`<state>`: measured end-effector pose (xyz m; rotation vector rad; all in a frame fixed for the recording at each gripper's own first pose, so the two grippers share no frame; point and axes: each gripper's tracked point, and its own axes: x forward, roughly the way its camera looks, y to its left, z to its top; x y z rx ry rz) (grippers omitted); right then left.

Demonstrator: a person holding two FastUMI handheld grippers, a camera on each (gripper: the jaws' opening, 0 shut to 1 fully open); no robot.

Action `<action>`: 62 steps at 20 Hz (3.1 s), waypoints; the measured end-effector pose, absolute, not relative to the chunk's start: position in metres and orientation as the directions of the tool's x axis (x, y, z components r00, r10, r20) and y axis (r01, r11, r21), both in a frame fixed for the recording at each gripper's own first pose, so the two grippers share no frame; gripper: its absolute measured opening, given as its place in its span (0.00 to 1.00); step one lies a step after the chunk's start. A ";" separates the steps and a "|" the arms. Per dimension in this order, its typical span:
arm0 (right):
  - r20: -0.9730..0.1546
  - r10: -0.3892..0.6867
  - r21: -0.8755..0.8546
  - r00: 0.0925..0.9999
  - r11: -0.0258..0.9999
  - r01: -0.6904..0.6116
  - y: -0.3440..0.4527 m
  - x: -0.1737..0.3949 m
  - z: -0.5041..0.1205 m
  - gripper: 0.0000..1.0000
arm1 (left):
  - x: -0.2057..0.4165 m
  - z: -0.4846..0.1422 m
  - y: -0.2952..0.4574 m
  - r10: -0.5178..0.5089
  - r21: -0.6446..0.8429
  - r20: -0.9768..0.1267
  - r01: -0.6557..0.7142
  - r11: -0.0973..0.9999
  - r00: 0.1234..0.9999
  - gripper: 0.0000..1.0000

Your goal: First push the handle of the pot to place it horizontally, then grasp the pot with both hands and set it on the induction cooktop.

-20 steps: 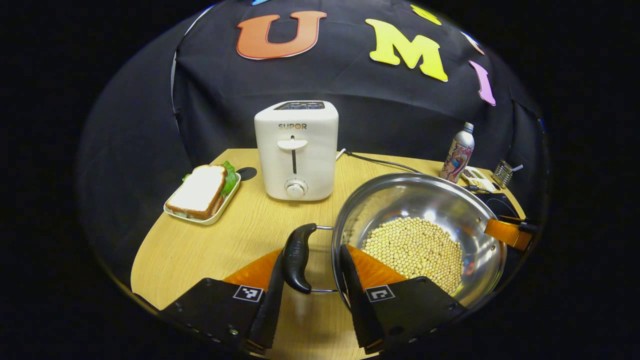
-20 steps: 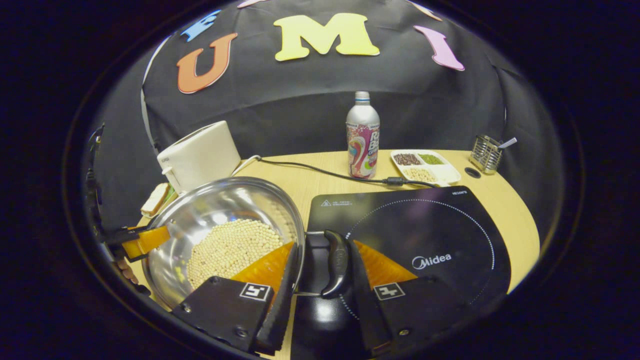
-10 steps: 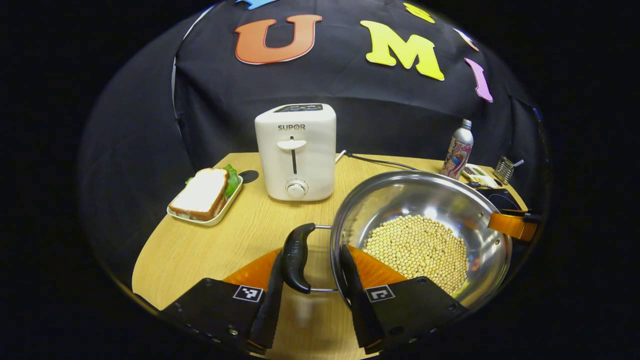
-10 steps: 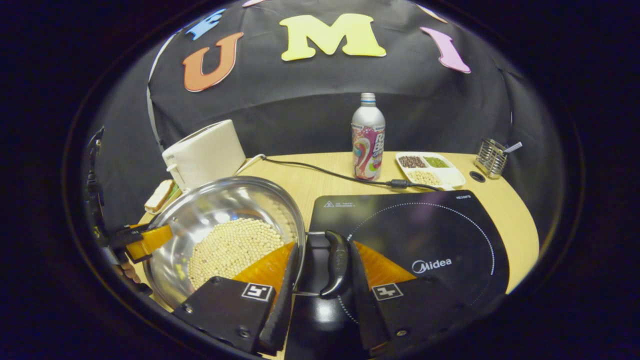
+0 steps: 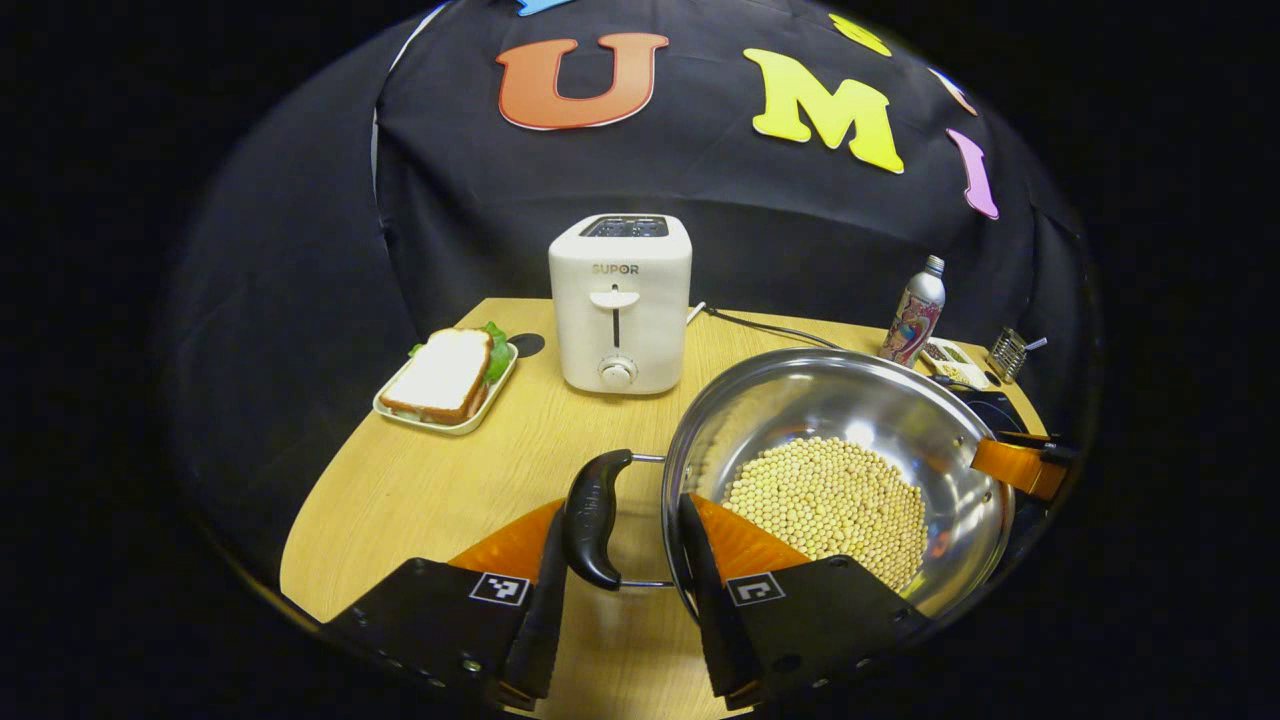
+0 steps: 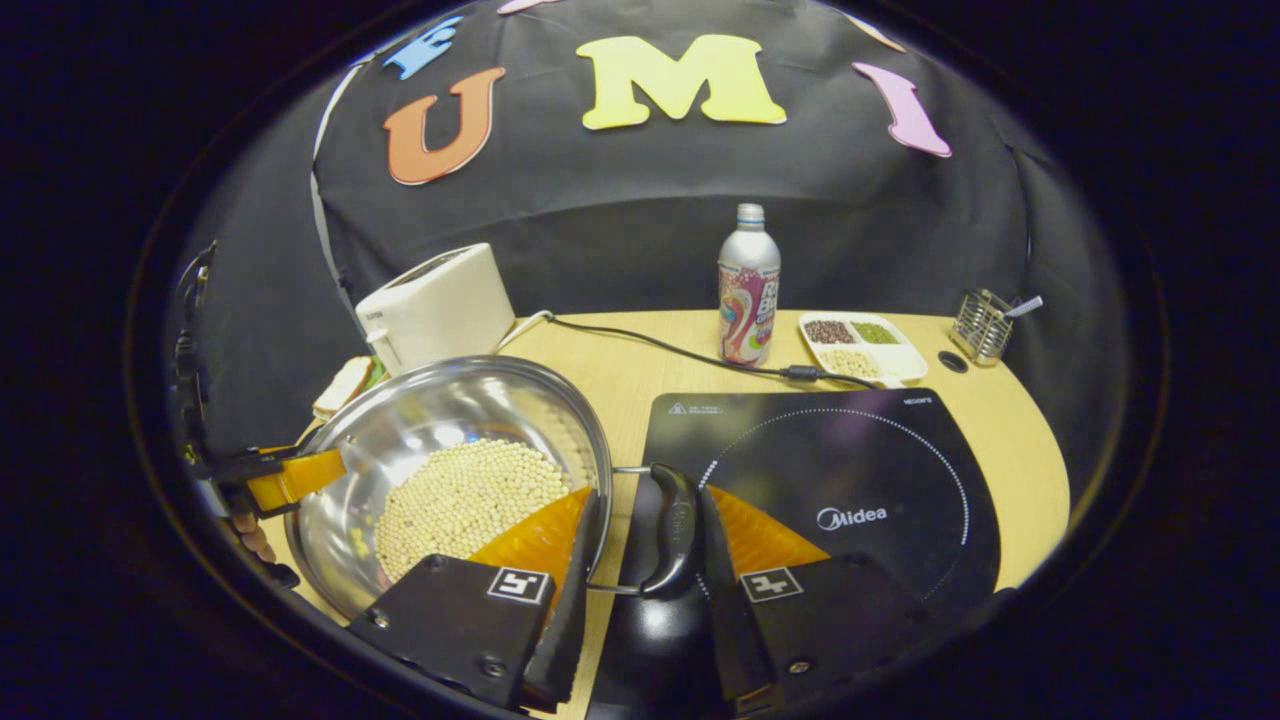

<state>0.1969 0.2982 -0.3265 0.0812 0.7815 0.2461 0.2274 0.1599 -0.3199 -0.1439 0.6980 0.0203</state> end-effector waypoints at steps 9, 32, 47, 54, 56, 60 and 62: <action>-0.668 0.280 0.158 0.689 0.959 -0.236 0.256 0.197 -0.234 0.56 | 0.209 -0.230 0.136 -0.015 -0.108 -0.621 -0.066 0.992 0.783 0.57; -0.626 0.214 0.144 0.749 0.977 -0.159 0.039 0.223 -0.166 0.53 | 0.238 -0.134 -0.061 -0.099 -0.043 -0.577 0.091 0.995 0.811 0.56; -0.689 0.152 0.102 0.709 0.988 -0.113 0.016 0.239 -0.256 0.56 | 0.260 -0.216 -0.106 -0.142 -0.082 -0.605 0.116 0.990 0.783 0.57; -0.689 0.154 0.119 0.708 0.988 -0.098 0.021 0.245 -0.303 0.53 | 0.267 -0.256 -0.107 -0.135 -0.092 -0.603 0.099 0.991 0.786 0.57; -0.715 0.155 0.132 0.681 0.988 -0.086 0.020 0.238 -0.323 0.53 | 0.266 -0.278 -0.110 -0.148 -0.109 -0.624 0.102 0.989 0.767 0.57; -0.599 0.167 0.185 0.783 0.980 -0.068 0.018 0.241 -0.316 0.58 | 0.270 -0.278 -0.111 -0.149 -0.131 -0.565 0.091 0.987 0.811 0.58; -0.552 0.175 0.214 0.815 0.975 -0.064 0.019 0.243 -0.319 0.59 | 0.272 -0.278 -0.111 -0.141 -0.126 -0.550 0.086 0.988 0.823 0.57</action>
